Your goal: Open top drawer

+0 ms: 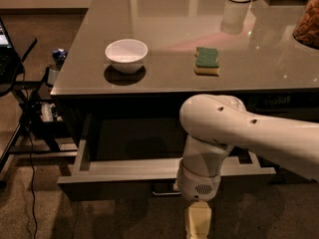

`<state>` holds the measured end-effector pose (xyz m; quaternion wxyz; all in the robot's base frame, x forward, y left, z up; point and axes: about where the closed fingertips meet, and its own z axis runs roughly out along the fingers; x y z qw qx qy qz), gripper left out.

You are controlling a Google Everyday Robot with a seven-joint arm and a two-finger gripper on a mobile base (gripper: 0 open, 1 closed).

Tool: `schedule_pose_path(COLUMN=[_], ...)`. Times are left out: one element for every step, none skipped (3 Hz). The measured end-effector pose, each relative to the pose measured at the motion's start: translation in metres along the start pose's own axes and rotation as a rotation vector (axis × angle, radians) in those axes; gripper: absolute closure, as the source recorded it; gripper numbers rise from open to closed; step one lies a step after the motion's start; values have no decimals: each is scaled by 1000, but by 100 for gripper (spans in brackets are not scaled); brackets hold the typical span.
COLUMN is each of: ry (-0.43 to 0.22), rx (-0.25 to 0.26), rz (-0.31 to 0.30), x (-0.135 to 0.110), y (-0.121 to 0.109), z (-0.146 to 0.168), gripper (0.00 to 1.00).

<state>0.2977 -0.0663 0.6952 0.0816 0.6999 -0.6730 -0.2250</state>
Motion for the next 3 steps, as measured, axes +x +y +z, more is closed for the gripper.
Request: schedule_pose_path(ry=[20, 78, 106], rx=[54, 116, 140], rz=[116, 327, 592], x=[43, 123, 218], y=[5, 39, 91], z=[-24, -57, -73], gripper=[0, 0, 0])
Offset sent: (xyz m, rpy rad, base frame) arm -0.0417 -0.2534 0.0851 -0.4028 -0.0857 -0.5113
